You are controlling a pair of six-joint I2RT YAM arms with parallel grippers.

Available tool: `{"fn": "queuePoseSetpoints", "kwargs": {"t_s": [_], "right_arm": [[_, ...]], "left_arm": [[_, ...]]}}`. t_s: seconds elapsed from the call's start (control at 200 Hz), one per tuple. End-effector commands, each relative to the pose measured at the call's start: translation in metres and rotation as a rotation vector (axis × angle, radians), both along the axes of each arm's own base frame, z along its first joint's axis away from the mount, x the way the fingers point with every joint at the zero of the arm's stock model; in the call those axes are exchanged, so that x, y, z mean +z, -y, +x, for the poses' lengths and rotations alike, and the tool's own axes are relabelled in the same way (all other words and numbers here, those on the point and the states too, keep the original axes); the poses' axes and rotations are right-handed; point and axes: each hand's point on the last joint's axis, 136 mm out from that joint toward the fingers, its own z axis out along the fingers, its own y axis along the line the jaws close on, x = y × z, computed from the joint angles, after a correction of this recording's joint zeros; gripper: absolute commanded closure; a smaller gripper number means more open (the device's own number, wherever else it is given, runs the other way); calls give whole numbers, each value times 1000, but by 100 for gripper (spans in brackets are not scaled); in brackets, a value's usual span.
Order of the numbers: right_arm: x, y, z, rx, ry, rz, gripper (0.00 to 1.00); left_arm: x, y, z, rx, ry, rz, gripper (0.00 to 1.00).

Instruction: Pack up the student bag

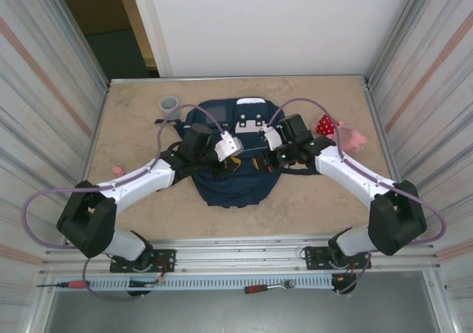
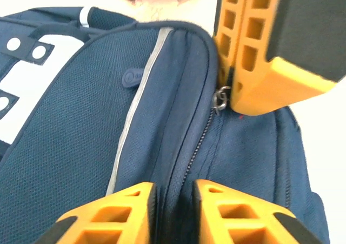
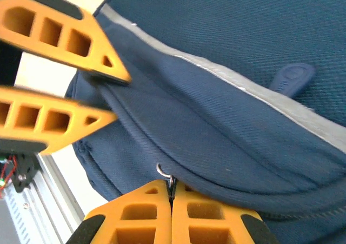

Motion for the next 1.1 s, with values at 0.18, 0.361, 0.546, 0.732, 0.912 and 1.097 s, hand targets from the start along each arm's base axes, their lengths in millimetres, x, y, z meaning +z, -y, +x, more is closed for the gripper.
{"fn": "queuePoseSetpoints", "kwargs": {"t_s": [0.18,0.361,0.546,0.732,0.912,1.097], "right_arm": [[10,26,5,-59,1,-71,100],[15,25,6,-53,14,-63,100],[20,23,8,-51,30,-54,100],[21,27,6,-48,47,-54,100],[26,24,3,-21,58,-32,100],[22,24,6,-54,34,-40,100]], "left_arm": [[-1,-31,5,55,28,42,53],[-16,-41,-3,-8,6,114,50],[-28,-44,-8,-51,9,154,41],[-27,-45,-15,-96,15,145,29],[-38,-61,11,33,89,240,50],[-21,-41,7,-43,98,155,90]]}}
